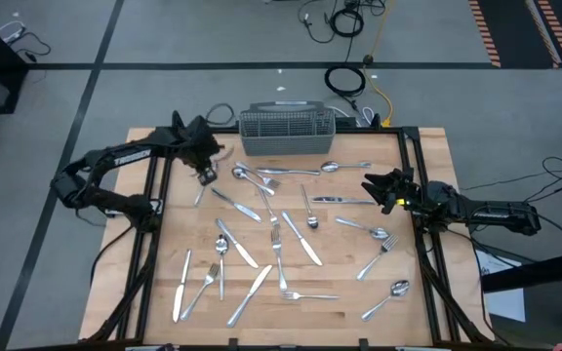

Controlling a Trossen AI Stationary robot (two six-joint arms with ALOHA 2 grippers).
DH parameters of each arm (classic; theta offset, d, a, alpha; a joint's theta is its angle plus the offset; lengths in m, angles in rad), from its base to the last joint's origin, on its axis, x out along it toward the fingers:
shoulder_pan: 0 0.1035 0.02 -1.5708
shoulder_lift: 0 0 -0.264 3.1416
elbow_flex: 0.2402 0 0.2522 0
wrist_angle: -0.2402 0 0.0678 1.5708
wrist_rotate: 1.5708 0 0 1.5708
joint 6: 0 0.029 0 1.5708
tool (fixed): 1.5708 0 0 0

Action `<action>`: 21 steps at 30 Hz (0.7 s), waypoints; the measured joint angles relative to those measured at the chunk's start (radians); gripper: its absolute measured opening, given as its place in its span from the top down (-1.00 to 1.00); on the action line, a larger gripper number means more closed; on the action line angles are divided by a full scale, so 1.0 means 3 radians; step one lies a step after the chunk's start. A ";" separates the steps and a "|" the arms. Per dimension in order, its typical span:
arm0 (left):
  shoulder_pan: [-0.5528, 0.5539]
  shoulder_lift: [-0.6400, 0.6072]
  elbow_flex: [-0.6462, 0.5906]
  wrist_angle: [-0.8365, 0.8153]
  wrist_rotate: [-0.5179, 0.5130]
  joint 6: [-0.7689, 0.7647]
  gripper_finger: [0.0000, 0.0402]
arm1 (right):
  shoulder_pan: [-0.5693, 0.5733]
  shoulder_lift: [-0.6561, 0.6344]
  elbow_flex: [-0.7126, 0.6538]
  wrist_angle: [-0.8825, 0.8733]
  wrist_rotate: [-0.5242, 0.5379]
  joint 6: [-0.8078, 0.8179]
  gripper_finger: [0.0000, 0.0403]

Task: Sort silverware
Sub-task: Put the silver fork into the silverware organizer

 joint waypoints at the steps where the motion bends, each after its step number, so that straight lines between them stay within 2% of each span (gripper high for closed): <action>1: -0.0010 -0.0073 0.0030 0.0036 0.0070 -0.0153 0.99 | 0.0000 0.0000 0.0000 -0.0001 0.0000 0.0000 -0.20; 7: -0.0122 -0.0584 0.0100 0.0758 0.0165 -0.0974 0.99 | 0.0000 0.0000 0.0000 0.0002 -0.0001 0.0000 -0.20; 9: -0.0182 -0.0732 0.0100 0.1212 0.0095 -0.1119 0.99 | 0.0000 0.0000 0.0000 0.0003 -0.0003 0.0000 -0.20; 11: -0.0248 -0.0823 0.0058 0.1947 -0.0142 -0.1200 0.99 | 0.0000 0.0000 0.0000 0.0003 -0.0001 -0.0004 -0.20; 13: -0.0284 -0.0828 -0.0015 0.2748 -0.0407 -0.1215 0.99 | 0.0000 0.0000 0.0000 0.0004 0.0001 -0.0026 -0.20; 15: -0.0292 -0.0758 -0.0049 0.3293 -0.0607 -0.1215 0.99 | 0.0000 0.0000 0.0000 0.0011 0.0031 -0.0028 -0.20; 21: -0.0354 -0.0378 -0.0074 0.3753 -0.0744 -0.1198 1.00 | 0.0000 0.0000 0.0000 0.0019 0.0079 -0.0034 -0.20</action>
